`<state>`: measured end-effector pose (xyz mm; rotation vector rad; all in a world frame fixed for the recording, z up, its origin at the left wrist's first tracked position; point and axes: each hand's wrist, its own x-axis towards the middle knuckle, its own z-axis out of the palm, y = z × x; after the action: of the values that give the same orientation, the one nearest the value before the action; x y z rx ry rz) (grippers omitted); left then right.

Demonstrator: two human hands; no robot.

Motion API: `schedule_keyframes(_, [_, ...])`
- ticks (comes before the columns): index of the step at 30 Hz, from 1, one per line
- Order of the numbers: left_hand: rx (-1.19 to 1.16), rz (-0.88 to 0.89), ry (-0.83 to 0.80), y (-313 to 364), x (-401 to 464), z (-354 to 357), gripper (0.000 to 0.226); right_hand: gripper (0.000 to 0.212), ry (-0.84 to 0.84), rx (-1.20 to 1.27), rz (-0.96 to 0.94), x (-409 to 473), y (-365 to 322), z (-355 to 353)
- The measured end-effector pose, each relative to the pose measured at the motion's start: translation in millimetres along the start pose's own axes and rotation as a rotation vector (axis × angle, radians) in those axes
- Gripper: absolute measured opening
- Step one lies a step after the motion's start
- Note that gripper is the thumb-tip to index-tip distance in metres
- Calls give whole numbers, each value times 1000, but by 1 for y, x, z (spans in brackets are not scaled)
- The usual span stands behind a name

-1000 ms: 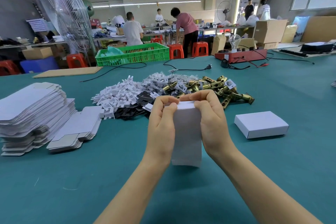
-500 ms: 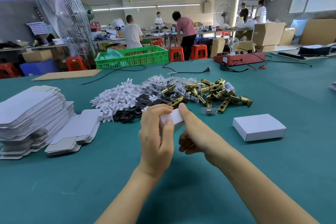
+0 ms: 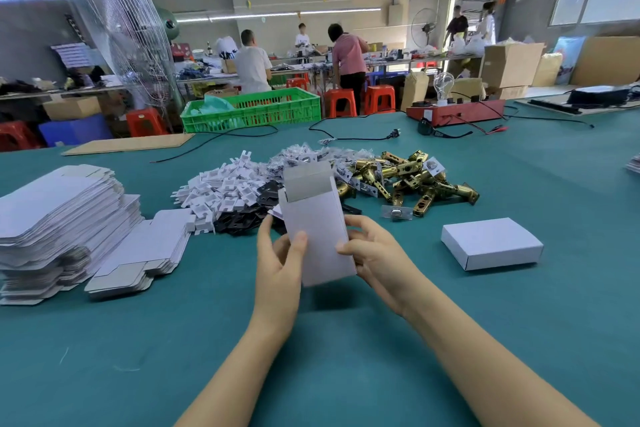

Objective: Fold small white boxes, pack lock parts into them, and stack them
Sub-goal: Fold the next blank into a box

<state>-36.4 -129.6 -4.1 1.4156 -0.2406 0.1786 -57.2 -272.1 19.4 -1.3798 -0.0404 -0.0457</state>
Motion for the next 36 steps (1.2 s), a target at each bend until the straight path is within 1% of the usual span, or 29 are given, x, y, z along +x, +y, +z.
schedule_keyframes(2, [69, 63, -49, -2, 2, -2, 23, 26, 16, -82, -34, 2, 8, -2])
schedule_keyframes(3, [93, 80, -62, -2, 2, -2, 20, 26, 40, -144, -62, 3, 11, -2])
schedule_keyframes(6, [111, 85, -64, -2, 2, -1, 19, 38, 80, -236, -151, 4, 16, -4])
schedule_keyframes(8, [107, 66, -63, -2, 2, -2, 20, 37, 39, -236, -177, 5, 20, -5])
schedule_keyframes(11, [52, 24, -62, -2, 4, -5, 34, 33, -31, -241, -174, 7, 26, -4])
schedule_keyframes(12, [28, 16, -72, -2, 5, -7, 34, 31, -45, -256, -174, 8, 27, -5])
schedule_keyframes(15, [8, 25, -89, -2, 7, -11, 25, 26, -72, -315, -191, 9, 28, -7])
schedule_keyframes(19, [39, 61, -76, -2, 10, -12, 33, 24, -94, -308, -211, 9, 28, -8])
schedule_keyframes(22, [81, 95, -79, -4, 10, -14, 26, 26, -118, -272, -185, 9, 29, -9])
schedule_keyframes(25, [134, 109, -90, -4, 10, -14, 19, 37, -118, -219, -163, 9, 29, -9])
schedule_keyframes(27, [150, 102, -96, -4, 11, -14, 18, 40, -123, -162, -163, 9, 28, -9])
schedule_keyframes(28, [152, 99, -92, -4, 11, -14, 20, 39, -124, -138, -160, 9, 27, -8])
schedule_keyframes(30, [160, 92, -95, -4, 9, -14, 36, 37, -123, -113, -155, 9, 26, -9])
schedule_keyframes(32, [204, 62, -130, -6, 9, -13, 45, 37, -109, -84, -151, 8, 26, -8])
schedule_keyframes(34, [228, 11, -209, -8, 10, -14, 42, 39, -90, -31, -137, 8, 27, -7])
schedule_keyframes(36, [192, -24, -271, -11, 13, -14, 36, 41, -88, -1, -123, 9, 28, -7])
